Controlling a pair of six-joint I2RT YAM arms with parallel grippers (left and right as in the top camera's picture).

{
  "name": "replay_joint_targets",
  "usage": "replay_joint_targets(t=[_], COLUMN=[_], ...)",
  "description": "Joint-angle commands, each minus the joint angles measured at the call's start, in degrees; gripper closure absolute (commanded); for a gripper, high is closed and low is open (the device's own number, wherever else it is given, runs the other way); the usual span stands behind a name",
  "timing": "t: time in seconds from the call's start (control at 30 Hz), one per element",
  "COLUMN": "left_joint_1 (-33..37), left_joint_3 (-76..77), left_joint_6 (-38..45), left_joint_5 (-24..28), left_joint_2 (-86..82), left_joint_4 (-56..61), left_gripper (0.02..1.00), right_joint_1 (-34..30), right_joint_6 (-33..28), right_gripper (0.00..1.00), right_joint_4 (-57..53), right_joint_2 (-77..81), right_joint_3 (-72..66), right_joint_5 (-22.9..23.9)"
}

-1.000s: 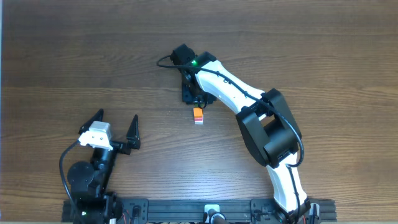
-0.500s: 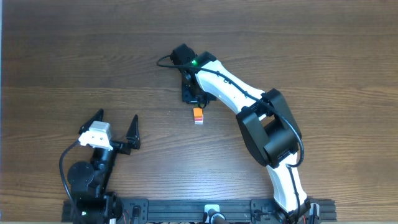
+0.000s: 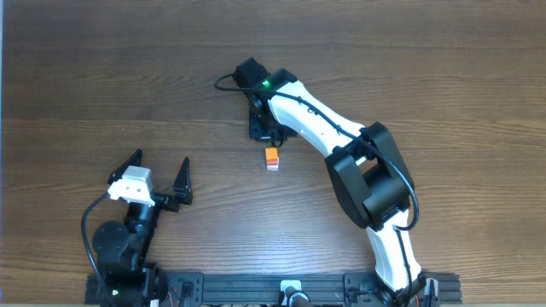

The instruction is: Stack Cubes

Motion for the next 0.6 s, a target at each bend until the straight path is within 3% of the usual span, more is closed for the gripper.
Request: replay_joint_targets(t=[0.03,0.6], left_joint_1=[-0.22,-0.22], left_joint_3=[-0.26,-0.26], left_joint_6=[0.63,0.63], left_joint_5=[0.37,0.37], left_joint_2=[-0.37,-0.35], left_joint_4=[-0.09,-0.09], left_gripper=[0.018,0.023], right_joint_1=[0.37,2.45], right_joint_6=[-0.46,0.72], right_gripper=[0.967,0.989], right_joint_4=[-0.81,-7.23], right_joint_2=[-5.66,-13.79], right_joint_3=[1.4,1.4], right_joint_5=[1.79,3.13])
